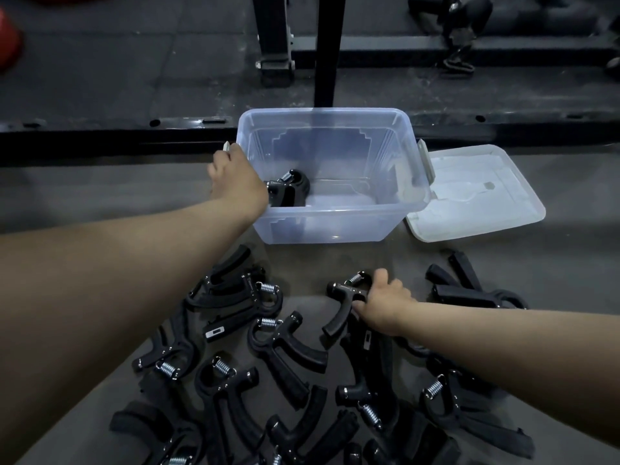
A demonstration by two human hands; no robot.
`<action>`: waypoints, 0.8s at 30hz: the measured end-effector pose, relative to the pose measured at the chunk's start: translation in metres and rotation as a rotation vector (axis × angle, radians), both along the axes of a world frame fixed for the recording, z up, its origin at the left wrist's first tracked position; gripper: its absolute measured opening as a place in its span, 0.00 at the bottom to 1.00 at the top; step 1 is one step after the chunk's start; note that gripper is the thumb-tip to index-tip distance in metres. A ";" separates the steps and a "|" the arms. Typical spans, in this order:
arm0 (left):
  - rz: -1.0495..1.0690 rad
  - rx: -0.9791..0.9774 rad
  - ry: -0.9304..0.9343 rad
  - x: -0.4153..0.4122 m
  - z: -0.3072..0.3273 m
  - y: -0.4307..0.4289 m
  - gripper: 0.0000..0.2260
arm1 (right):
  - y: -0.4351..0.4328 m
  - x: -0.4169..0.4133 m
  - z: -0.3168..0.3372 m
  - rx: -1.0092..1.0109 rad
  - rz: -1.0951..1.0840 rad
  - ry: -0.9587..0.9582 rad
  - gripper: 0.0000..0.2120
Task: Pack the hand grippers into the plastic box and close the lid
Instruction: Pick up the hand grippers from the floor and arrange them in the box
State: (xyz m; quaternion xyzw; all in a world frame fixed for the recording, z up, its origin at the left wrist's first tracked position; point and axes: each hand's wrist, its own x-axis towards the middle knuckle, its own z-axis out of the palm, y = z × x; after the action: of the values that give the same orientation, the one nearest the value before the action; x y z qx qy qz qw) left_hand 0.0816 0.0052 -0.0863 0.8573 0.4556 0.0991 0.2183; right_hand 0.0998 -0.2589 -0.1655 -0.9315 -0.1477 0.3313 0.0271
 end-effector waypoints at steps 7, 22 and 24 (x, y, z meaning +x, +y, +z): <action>-0.001 0.020 0.008 0.001 -0.003 0.001 0.31 | 0.008 -0.009 -0.005 0.280 -0.040 0.185 0.25; -0.005 0.016 0.017 0.002 -0.006 0.004 0.31 | 0.034 -0.028 0.008 0.437 -0.269 0.591 0.12; -0.004 0.019 0.011 0.002 -0.006 0.004 0.31 | 0.035 -0.023 0.013 0.541 -0.438 0.823 0.09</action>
State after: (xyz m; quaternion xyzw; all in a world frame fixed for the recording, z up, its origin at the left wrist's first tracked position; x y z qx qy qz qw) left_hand 0.0840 0.0091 -0.0920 0.8606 0.4543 0.0984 0.2079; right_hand 0.0768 -0.2238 -0.1521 -0.6934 -0.0071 0.6057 0.3903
